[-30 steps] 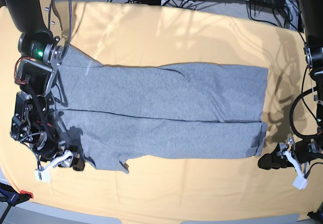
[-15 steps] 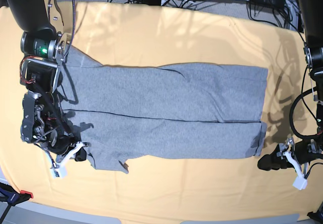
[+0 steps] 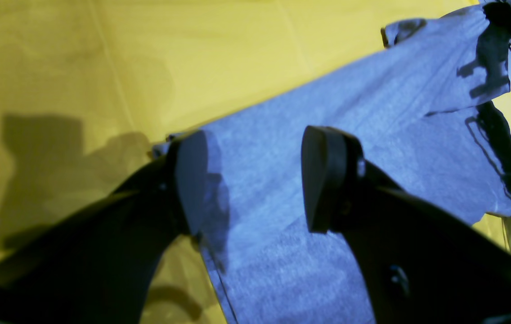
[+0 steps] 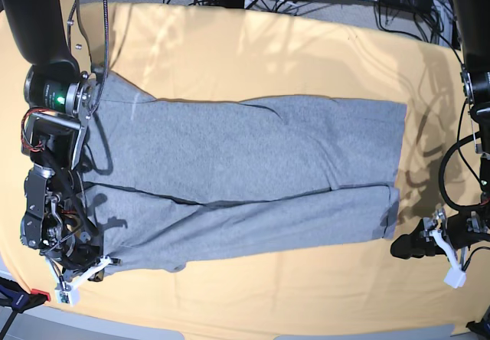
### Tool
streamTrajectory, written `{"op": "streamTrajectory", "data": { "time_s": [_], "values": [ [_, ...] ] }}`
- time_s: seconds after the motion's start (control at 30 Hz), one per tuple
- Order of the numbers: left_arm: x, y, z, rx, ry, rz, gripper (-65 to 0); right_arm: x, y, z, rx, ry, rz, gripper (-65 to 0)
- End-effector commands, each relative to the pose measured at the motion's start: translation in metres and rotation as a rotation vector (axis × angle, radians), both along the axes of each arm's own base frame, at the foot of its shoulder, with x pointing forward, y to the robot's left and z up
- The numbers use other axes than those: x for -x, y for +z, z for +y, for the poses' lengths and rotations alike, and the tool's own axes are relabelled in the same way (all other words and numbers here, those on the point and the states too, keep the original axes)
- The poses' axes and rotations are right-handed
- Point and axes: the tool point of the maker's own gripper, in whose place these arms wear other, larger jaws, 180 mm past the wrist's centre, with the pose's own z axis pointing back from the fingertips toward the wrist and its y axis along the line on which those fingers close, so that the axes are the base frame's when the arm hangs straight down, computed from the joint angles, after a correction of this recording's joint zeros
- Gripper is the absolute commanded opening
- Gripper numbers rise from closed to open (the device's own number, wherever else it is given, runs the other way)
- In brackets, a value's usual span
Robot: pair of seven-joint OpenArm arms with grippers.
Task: Layout the t-shirt on the table in an organized manner, then fold the t-shirt properly
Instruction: 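Grasp the folded shirt edge beside the right gripper and pull it outward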
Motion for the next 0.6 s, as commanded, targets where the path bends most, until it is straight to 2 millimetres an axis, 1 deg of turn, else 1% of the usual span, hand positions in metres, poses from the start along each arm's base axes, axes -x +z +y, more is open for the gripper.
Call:
{"op": "streamTrajectory", "data": {
  "time_s": [0.0, 0.03, 0.17, 0.23, 0.33, 0.43, 0.57],
  "values": [
    [-0.01, 0.032, 0.004, 0.02, 0.01, -0.088, -30.3, -0.016, 0.046, -0.001, -0.003, 0.022, -0.114, -65.0],
    [-0.01, 0.032, 0.004, 0.02, 0.01, -0.088, -30.3, -0.015, 0.048, 0.007, -0.003, 0.074, -0.121, -65.0],
    [-0.012, 0.034, 0.004, 0.026, 0.016, -0.1, -30.3, -0.006, 0.064, 0.054, -0.078, 0.334, -0.194, -65.0],
    [-0.012, 0.034, 0.004, 0.027, 0.017, -0.1, -30.3, -0.006, 0.071, 0.058, -0.128, 0.343, -0.222, -65.0],
    [-0.012, 0.033, 0.005, 0.021, 0.017, -0.097, -30.3, -0.003, 0.074, 0.061, -0.168, 0.354, -0.207, -65.0],
    [-0.011, 0.033, 0.005, 0.019, 0.017, -0.096, -30.3, 0.005, 0.077, 0.068, -0.211, 0.393, -0.154, -65.0],
    [-0.012, 0.034, 0.004, 0.024, 0.019, -0.103, -30.3, 0.016, 0.09, 0.083, -0.263, 0.464, -0.125, -65.0]
  ]
}}
